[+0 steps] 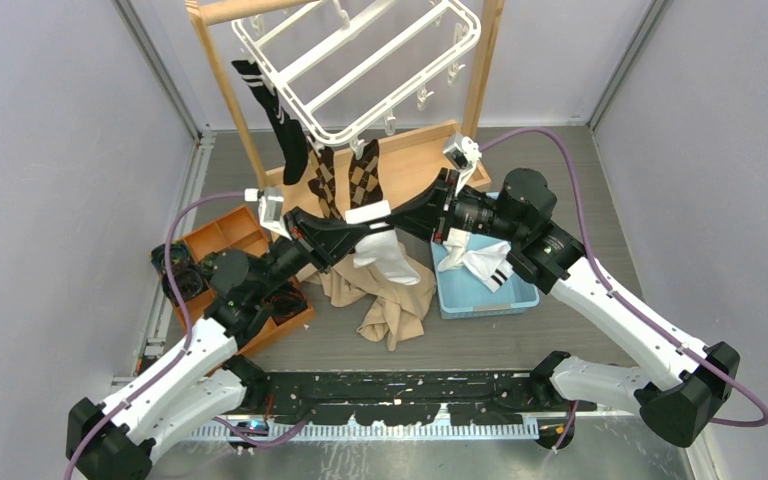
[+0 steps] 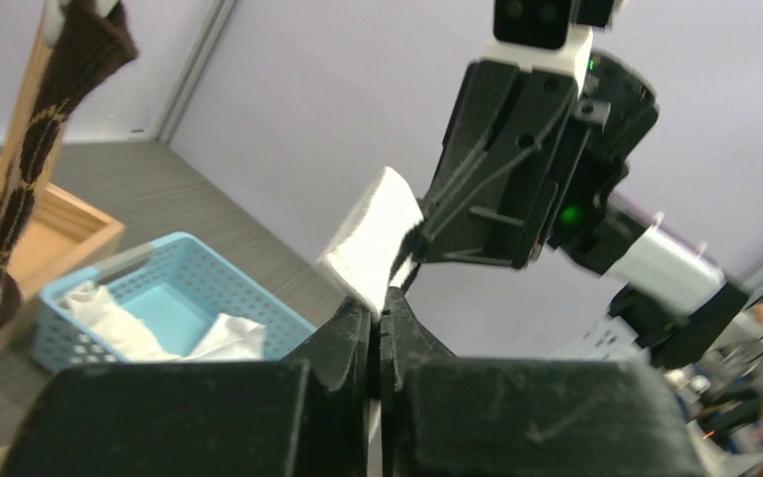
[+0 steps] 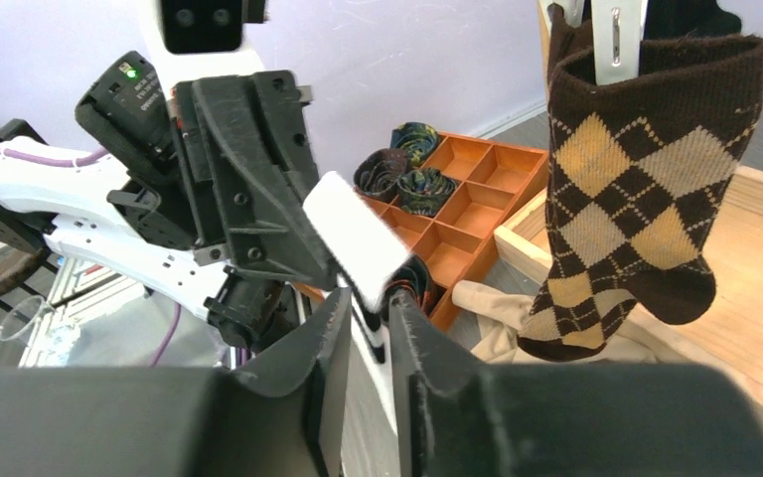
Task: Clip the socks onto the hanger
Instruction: Pick up the sock from the bin.
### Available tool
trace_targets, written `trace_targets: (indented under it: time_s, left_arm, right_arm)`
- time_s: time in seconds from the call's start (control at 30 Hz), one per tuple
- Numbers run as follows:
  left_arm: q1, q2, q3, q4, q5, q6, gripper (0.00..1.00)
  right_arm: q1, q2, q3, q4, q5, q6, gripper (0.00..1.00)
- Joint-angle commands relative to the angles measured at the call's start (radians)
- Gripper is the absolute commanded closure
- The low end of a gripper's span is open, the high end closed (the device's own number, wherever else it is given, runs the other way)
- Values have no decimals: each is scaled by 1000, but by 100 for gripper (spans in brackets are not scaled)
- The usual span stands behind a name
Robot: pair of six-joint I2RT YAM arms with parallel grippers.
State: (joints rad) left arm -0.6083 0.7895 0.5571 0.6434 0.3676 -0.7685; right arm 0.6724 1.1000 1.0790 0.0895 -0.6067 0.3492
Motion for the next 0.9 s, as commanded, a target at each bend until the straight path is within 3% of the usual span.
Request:
trace_targets:
  time_s: [0.0,0.13,0.23,0.53,0.87]
  left_arm:
    - [2,-93,13,-87,120,316,100]
    - [2,-158,16,-142,212,507,100]
    - [3,-169,42,-178,257,569,100]
    - [3,-135,87,-156,313,592,100]
    - [2,-133,93,-157,257,601,100]
  right_arm:
    - [5,-36,7,57,9,4,60]
    - [24,-64,-68,155,-53,-68,29]
    - [49,-69,-90,174,-85,-130,20]
    - [99,-19,-41,162,-134,-268,20]
    - [106,-14,-8,135,-141,-322,45]
